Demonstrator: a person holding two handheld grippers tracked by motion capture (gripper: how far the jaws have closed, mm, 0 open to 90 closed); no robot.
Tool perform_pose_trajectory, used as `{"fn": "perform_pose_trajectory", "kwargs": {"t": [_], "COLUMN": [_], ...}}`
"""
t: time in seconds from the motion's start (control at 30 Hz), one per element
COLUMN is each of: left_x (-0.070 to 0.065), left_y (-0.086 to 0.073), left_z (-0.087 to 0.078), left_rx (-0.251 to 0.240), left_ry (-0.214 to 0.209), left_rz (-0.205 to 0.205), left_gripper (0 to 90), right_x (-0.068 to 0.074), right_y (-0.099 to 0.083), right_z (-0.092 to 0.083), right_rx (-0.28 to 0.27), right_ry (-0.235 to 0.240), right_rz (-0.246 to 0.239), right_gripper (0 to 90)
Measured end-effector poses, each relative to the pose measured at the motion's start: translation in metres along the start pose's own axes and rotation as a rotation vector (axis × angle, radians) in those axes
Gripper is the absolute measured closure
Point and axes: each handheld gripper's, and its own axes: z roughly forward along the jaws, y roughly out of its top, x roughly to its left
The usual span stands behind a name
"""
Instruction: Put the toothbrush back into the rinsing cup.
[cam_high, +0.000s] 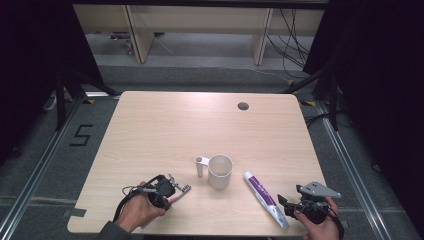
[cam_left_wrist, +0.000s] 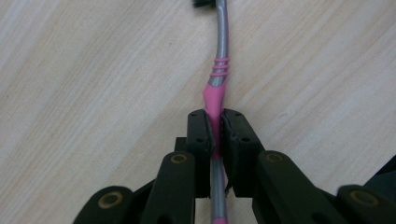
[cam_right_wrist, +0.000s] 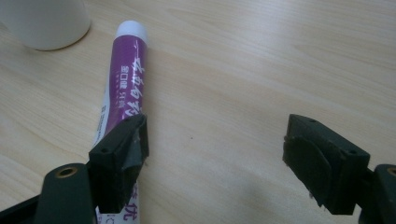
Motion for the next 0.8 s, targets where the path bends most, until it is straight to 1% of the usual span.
{"fn": "perform_pose_trajectory", "kwargs": {"t": [0.07, 0.1, 0.13, 0.17, 0.2, 0.23, 0.3, 0.33, 0.37, 0.43, 0.47, 0.5, 0.53, 0.57, 0.63, 0.67, 0.7, 0.73, 0.8], "left_x": [-0.002, -0.002, -0.003, -0.002, -0.002, -0.002, 0.000, 0.002, 0.003, 0.004, 0.006, 0.007, 0.009, 0.010, 0.013, 0.015, 0.016, 0.017, 0.019], "left_y": [0.001, 0.001, 0.000, 0.000, 0.000, -0.001, -0.003, -0.004, -0.005, -0.006, -0.007, -0.007, -0.008, -0.009, -0.010, -0.011, -0.012, -0.013, -0.014], "left_z": [0.000, 0.000, 0.000, -0.001, -0.001, -0.002, -0.004, -0.008, -0.011, -0.014, -0.018, -0.022, -0.024, -0.028, -0.034, -0.037, -0.038, -0.040, -0.042], "left_rx": [0.004, 0.008, 0.009, 0.001, 0.001, -0.004, -0.020, -0.049, -0.051, -0.060, -0.086, -0.099, -0.116, -0.133, -0.165, -0.207, -0.222, -0.244, -0.274], "left_ry": [0.008, 0.008, 0.009, 0.011, 0.011, 0.021, 0.022, 0.018, 0.011, 0.013, 0.020, 0.012, 0.016, 0.025, 0.012, 0.017, 0.025, 0.027, 0.034], "left_rz": [0.020, 0.032, 0.038, 0.046, 0.046, 0.052, 0.055, 0.046, 0.043, 0.048, 0.046, 0.034, 0.039, 0.035, 0.023, 0.019, 0.028, 0.014, 0.014], "left_gripper": [81.2, 82.0, 82.1, 82.1, 82.2, 82.2, 82.2, 82.2, 82.2, 82.2, 82.2, 82.2, 82.2, 82.2, 82.2, 82.1, 82.1, 82.2, 82.2], "right_x": [0.000, 0.003, 0.003, 0.000, 0.000, 0.002, 0.002, -0.001, -0.001, -0.001, -0.002, -0.002, -0.001, -0.001, -0.001, -0.002, -0.002, -0.002, -0.002], "right_y": [0.000, -0.001, -0.001, -0.001, -0.001, -0.001, -0.001, 0.000, -0.001, -0.001, -0.001, 0.000, 0.000, -0.001, 0.000, 0.000, 0.000, 0.000, 0.000], "right_z": [0.001, 0.000, 0.000, 0.001, 0.001, 0.000, -0.001, 0.001, 0.001, 0.001, 0.000, 0.000, 0.000, 0.000, 0.000, 0.000, 0.000, 0.000, -0.001], "right_rx": [0.001, 0.009, 0.004, -0.008, -0.008, 0.006, 0.002, -0.014, -0.010, -0.008, -0.015, -0.018, -0.009, -0.011, -0.008, -0.009, -0.009, -0.009, -0.011], "right_ry": [0.008, 0.005, 0.003, 0.002, 0.002, 0.003, 0.005, 0.001, 0.003, 0.003, -0.004, -0.007, 0.004, 0.007, 0.006, 0.005, 0.005, 0.005, -0.003], "right_rz": [0.009, 0.042, 0.046, 0.015, 0.015, 0.054, 0.057, 0.017, 0.022, 0.024, 0.015, 0.017, 0.029, 0.041, 0.040, 0.031, 0.031, 0.029, 0.024], "right_gripper": [23.1, 23.2, 23.2, 23.2, 23.2, 23.2, 23.2, 23.2, 23.2, 23.2, 23.2, 23.2, 23.2, 23.2, 23.2, 23.2, 23.2, 23.2, 23.2]}}
